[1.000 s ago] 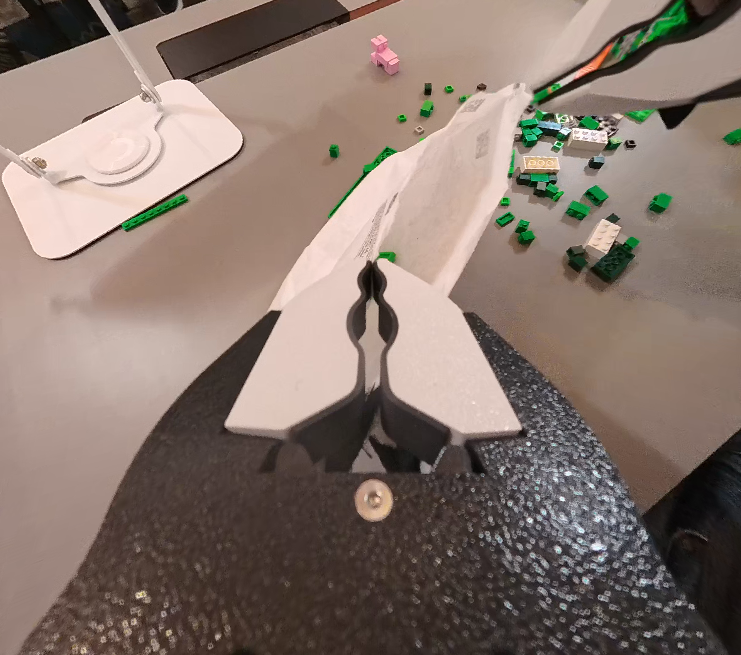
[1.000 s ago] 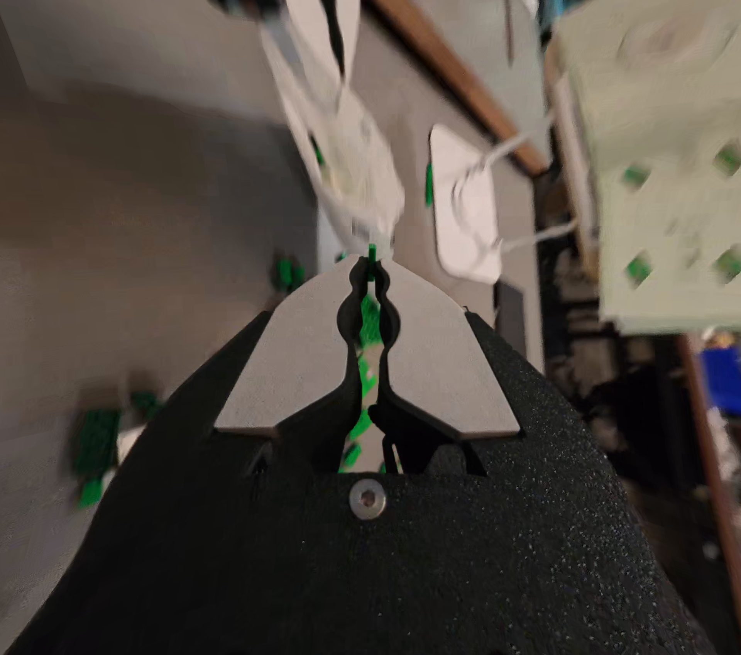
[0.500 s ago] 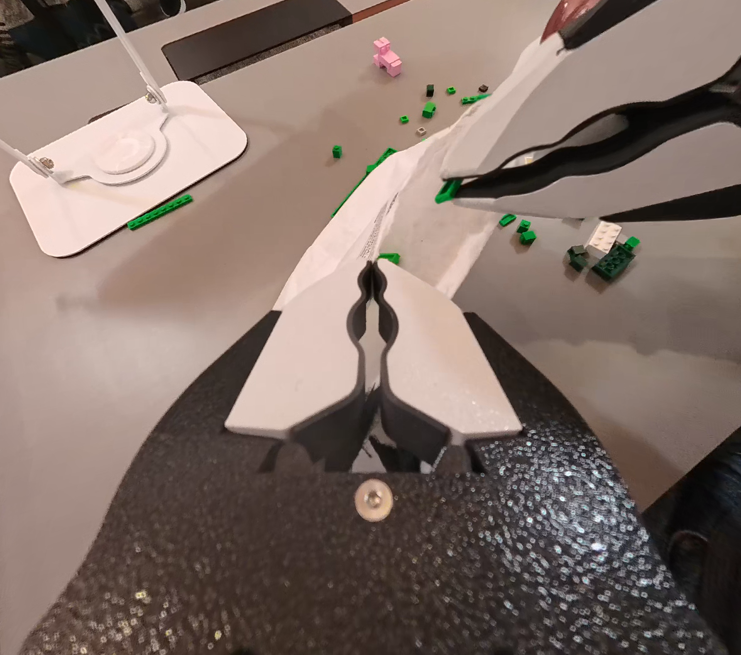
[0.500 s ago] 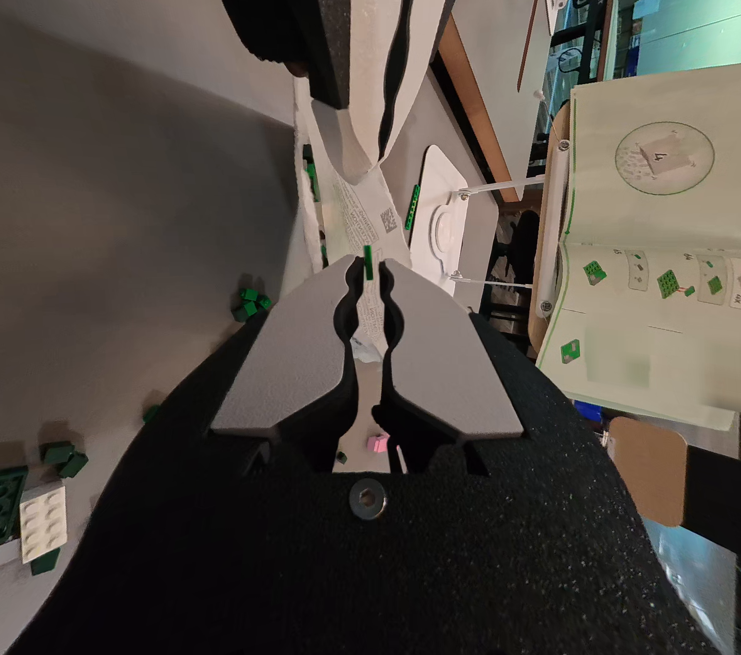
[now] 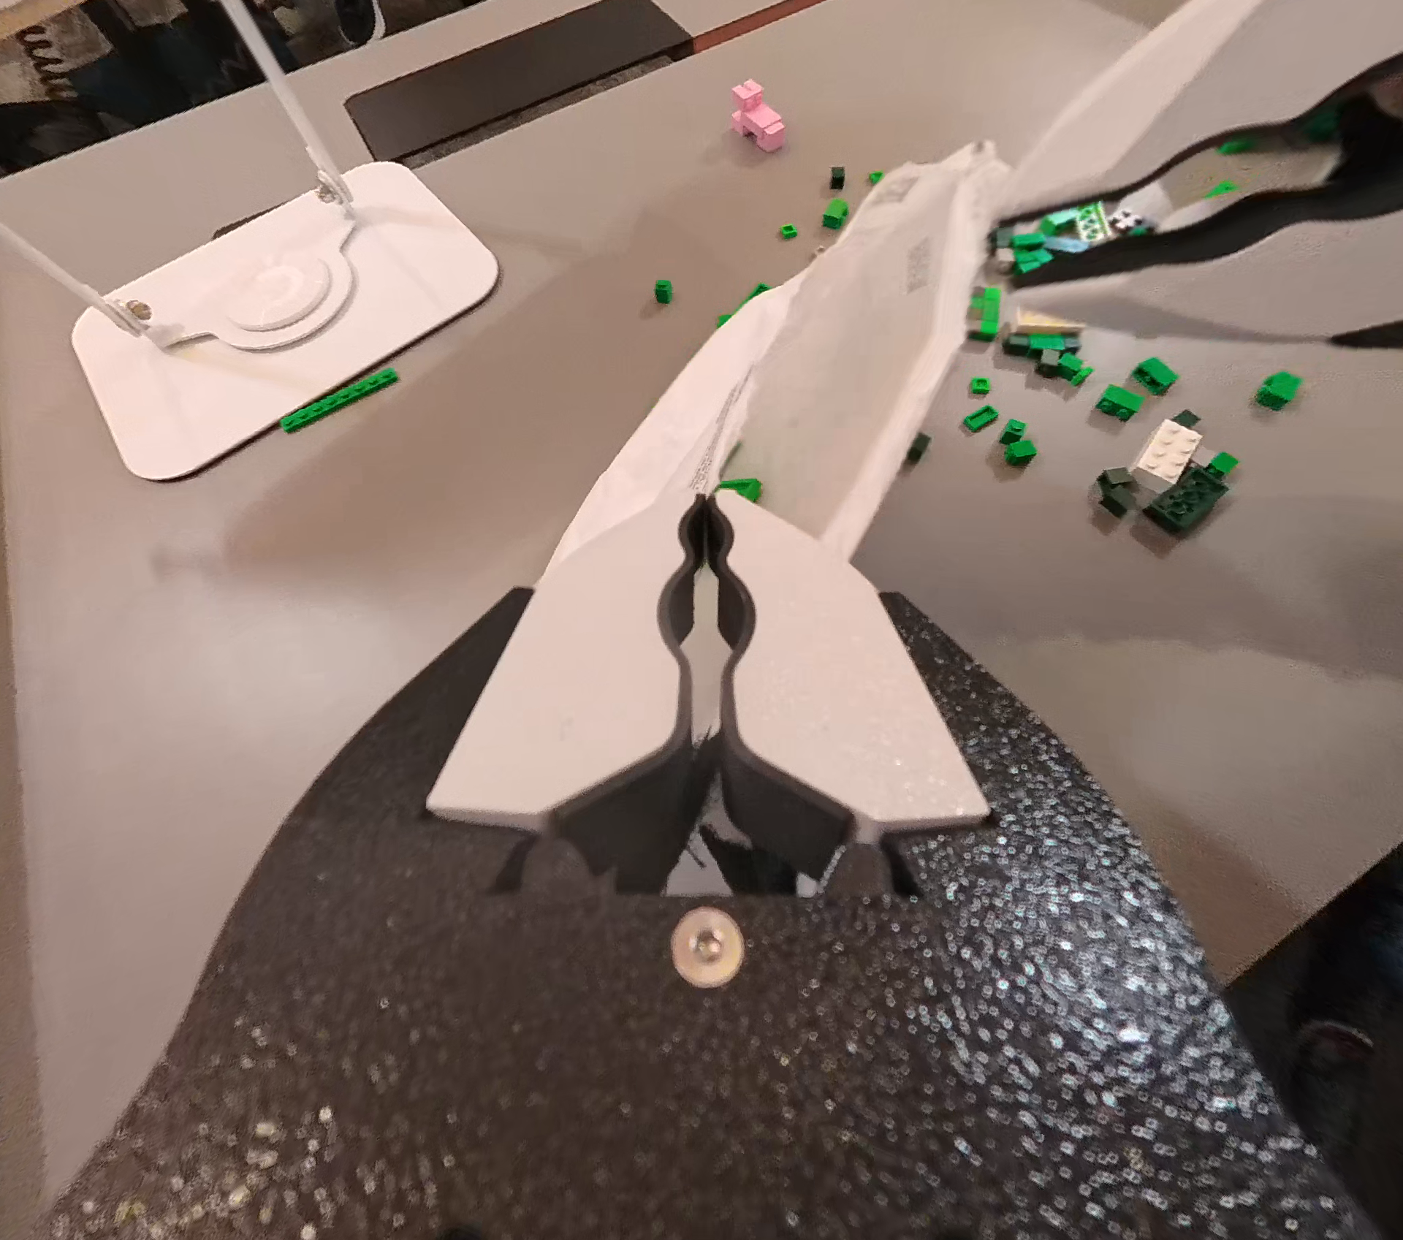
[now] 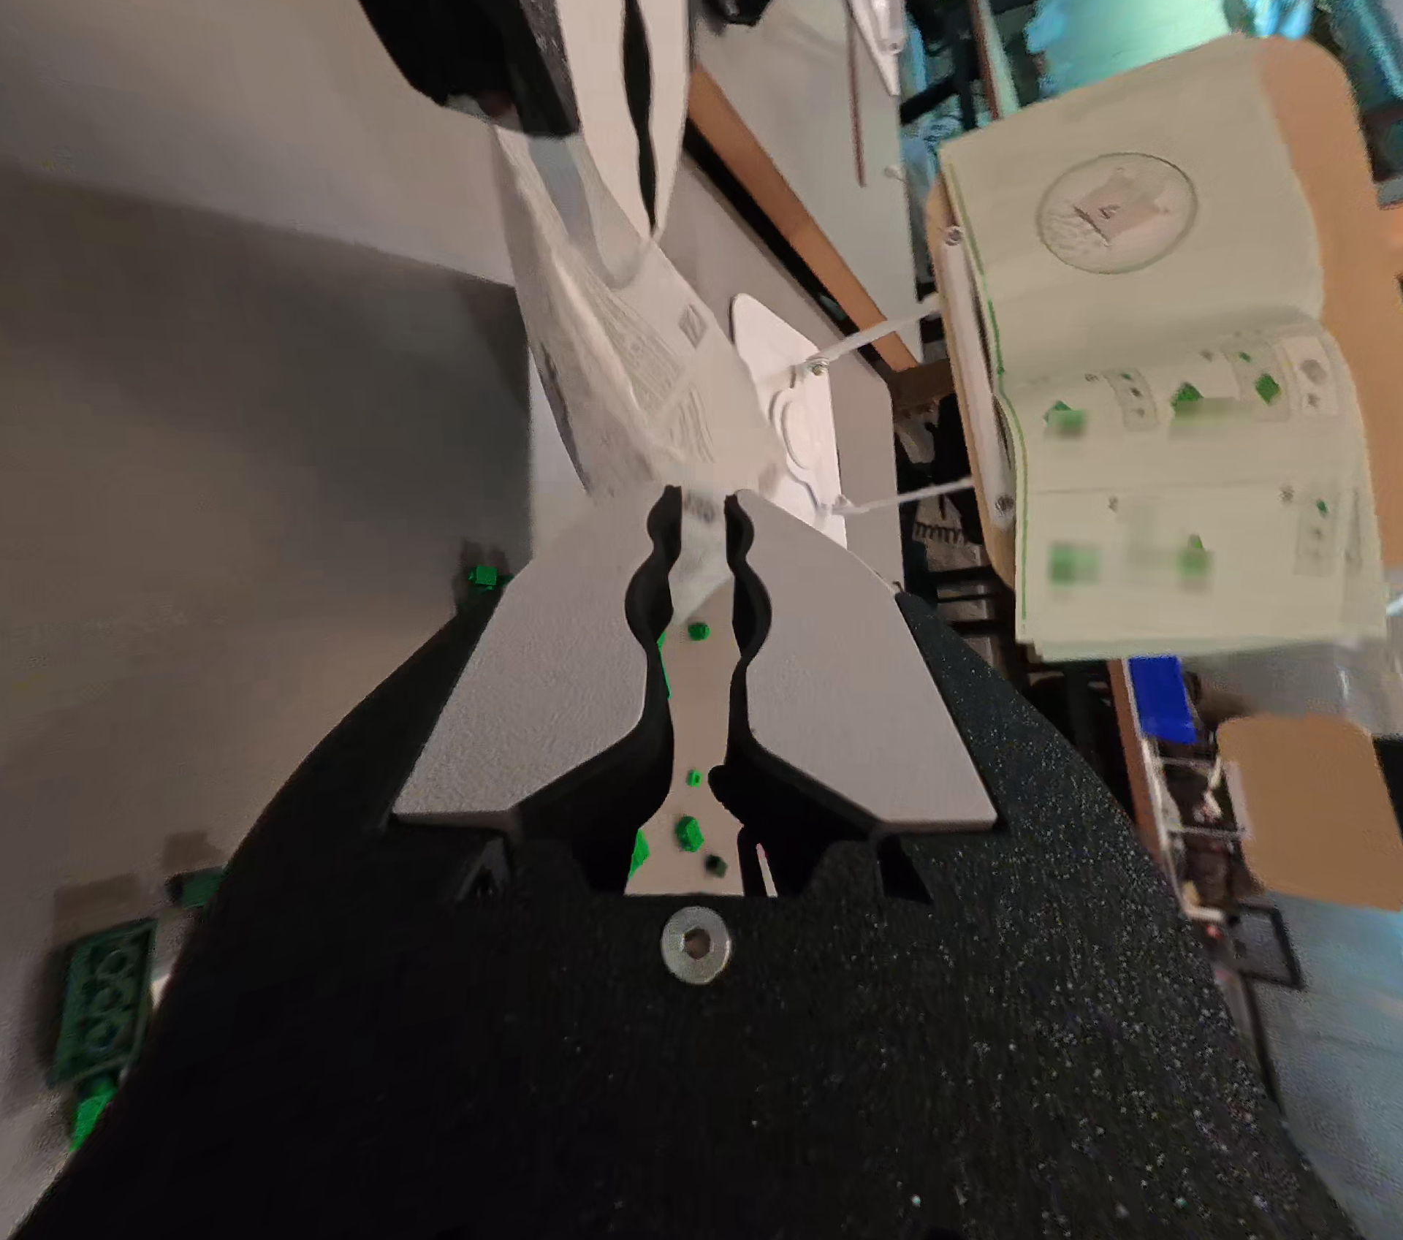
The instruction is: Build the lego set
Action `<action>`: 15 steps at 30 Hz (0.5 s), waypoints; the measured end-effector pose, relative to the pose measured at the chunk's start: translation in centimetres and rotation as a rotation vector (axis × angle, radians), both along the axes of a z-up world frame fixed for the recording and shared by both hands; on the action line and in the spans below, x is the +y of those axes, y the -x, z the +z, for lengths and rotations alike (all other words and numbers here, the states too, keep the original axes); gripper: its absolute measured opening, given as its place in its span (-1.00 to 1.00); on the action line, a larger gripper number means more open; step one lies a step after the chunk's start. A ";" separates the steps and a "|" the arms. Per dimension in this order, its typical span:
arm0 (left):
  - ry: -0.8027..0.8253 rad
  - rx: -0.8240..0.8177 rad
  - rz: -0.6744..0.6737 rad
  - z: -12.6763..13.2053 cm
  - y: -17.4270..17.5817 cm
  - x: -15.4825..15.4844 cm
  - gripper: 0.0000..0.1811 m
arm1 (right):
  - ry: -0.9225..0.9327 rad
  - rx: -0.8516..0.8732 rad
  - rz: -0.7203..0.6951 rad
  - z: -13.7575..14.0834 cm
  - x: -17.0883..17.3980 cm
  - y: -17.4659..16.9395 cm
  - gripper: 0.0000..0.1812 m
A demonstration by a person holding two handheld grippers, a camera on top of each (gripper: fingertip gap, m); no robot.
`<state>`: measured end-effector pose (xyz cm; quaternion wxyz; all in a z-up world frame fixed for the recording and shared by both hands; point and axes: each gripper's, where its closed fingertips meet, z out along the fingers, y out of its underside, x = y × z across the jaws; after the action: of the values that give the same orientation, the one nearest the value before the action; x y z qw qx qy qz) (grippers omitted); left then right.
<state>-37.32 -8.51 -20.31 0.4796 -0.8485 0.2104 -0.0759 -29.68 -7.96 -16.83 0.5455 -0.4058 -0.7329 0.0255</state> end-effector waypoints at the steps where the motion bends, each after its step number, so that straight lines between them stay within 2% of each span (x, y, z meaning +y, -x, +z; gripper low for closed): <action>1: -0.003 -0.003 0.009 0.1 0.3 0.0 -1.00 | 0.012 0.042 -0.025 0.0 0.4 -0.9 -0.88; 9: -0.034 0.009 0.077 0.4 2.6 0.2 -1.00 | 0.142 0.395 -0.198 -3.0 3.1 -7.8 -0.90; 12: -0.065 0.072 0.121 0.6 3.7 0.3 -1.00 | 0.178 0.482 -0.255 -4.7 4.2 -9.3 -0.90; 15: -0.093 0.087 0.144 1.1 4.4 0.3 -1.00 | 0.202 0.511 -0.262 -5.3 4.6 -9.8 -0.91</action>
<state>-41.67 -8.24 -19.25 0.5131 -0.8407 0.1728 0.0054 -19.85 -3.33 -22.17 0.6677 -0.5295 -0.5072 0.1288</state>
